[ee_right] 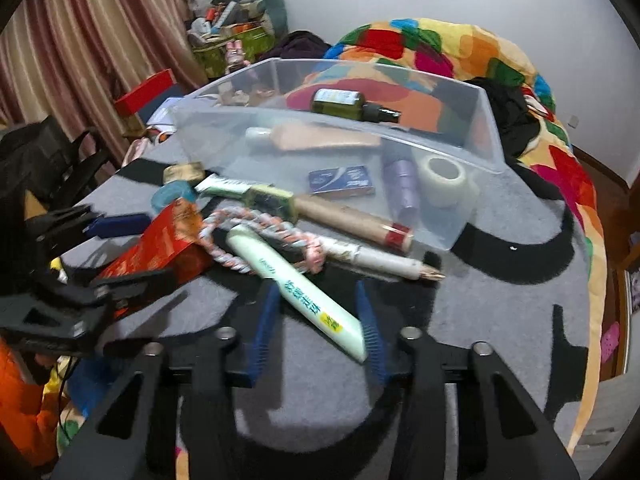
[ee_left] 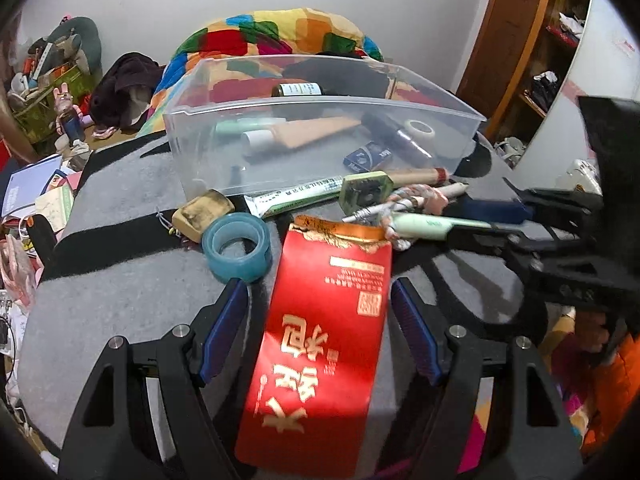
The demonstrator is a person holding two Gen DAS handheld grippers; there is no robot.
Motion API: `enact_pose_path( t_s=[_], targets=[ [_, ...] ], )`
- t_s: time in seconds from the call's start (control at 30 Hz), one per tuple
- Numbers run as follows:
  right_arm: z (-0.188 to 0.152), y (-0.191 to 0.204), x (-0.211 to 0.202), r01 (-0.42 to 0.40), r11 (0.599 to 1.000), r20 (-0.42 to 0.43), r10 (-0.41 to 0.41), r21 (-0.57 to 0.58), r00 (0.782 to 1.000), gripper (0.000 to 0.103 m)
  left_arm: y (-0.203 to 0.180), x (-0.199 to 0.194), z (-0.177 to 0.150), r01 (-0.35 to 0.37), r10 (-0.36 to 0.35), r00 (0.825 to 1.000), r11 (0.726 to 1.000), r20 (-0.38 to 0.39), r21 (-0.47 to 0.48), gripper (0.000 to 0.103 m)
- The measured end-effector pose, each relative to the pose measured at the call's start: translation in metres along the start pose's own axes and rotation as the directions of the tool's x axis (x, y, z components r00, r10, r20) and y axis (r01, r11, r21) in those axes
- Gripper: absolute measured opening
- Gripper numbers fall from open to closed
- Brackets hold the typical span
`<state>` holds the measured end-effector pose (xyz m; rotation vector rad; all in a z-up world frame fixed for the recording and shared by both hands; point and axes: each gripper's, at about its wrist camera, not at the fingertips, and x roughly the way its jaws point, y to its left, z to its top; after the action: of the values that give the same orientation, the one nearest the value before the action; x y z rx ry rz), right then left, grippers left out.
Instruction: Organize objects
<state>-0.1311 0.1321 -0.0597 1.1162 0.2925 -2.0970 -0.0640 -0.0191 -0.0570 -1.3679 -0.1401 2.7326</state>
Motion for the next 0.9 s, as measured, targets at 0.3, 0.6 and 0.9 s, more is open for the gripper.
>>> enact_pose_path(
  t_s=[0.3, 0.6, 0.9],
  targets=[
    [-0.020, 0.012, -0.018, -0.036, 0.997, -0.021, 0.034, -0.071, 0.999, 0.015, -0.004, -0.001, -0.006, -0.011, 0.010, 1.000, 1.000, 0.025, 0.029, 0.054],
    [-0.025, 0.029, -0.012, -0.047, 0.992, -0.044, 0.042, -0.113, 0.998, 0.015, -0.006, -0.016, -0.023, -0.018, 0.017, 1.000, 0.999, 0.027, 0.043, 0.054],
    [-0.017, 0.029, -0.002, -0.016, 0.999, -0.008, 0.016, -0.051, 1.000, 0.014, -0.012, -0.012, -0.024, -0.046, 0.043, 0.998, 0.997, 0.051, 0.061, 0.054]
  ],
)
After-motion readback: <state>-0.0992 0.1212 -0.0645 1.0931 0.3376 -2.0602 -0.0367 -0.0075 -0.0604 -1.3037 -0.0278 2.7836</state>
